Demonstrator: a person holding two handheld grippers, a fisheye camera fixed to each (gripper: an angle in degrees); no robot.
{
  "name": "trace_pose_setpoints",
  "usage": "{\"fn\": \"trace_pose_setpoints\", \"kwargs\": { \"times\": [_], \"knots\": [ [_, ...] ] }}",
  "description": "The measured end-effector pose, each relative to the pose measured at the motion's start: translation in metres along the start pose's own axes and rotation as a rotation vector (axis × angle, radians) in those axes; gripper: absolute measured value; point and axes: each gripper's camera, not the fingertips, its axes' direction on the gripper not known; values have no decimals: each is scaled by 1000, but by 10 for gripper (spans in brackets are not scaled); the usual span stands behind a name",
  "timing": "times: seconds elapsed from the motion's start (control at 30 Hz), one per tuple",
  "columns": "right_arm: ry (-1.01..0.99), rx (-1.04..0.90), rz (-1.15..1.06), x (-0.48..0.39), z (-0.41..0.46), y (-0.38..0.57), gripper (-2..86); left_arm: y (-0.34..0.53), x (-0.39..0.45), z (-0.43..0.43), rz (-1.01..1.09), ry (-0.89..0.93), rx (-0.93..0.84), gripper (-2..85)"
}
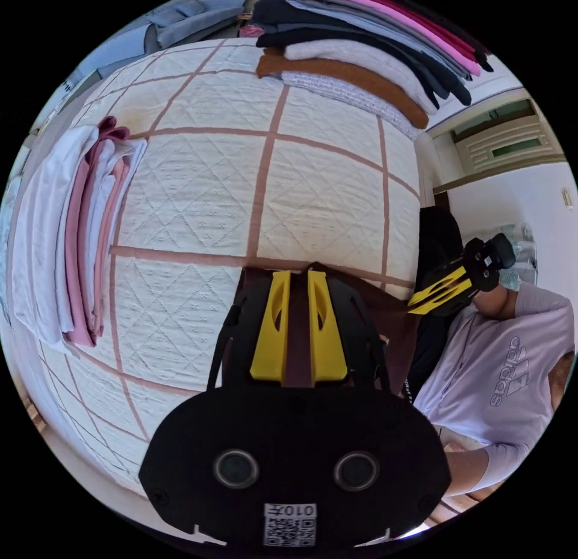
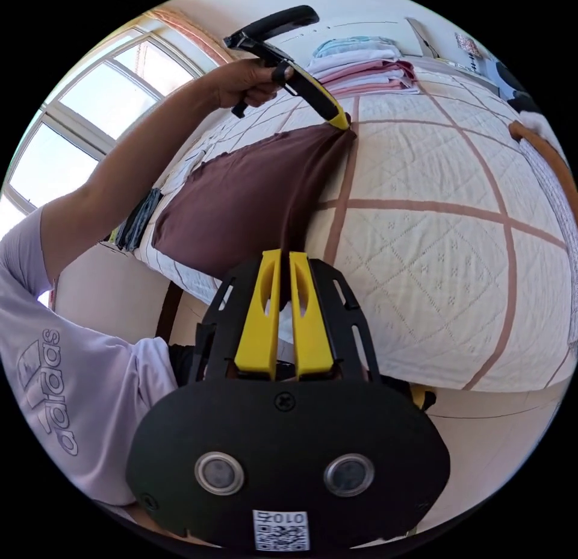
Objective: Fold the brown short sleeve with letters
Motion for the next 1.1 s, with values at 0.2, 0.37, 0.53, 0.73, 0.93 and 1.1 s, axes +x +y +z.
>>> {"fn": "trace_pose_setpoints", "kwargs": {
  "times": [0.2, 0.37, 0.53, 0.73, 0.93, 1.1],
  "knots": [
    [46, 35, 38, 4, -12, -1, 41, 164, 46, -89, -127, -103, 505, 62],
    [187, 133, -18, -24, -50, 11, 47, 349, 120, -112, -386, -302, 580, 66],
    [244, -25, -172, -76, -33, 2, 55, 479, 207, -32, -627, -345, 446, 73],
    [276, -111, -103, -72, -11, -3, 74, 565, 277, 12, -827, -480, 496, 83],
    [148, -91, -88, -79, 3, -17, 80, 608, 273, 23, -844, -469, 480, 83],
    [181, -76, -93, -101, -1, -24, 50, 618, 252, 33, -788, -438, 459, 57]
  ]
}}
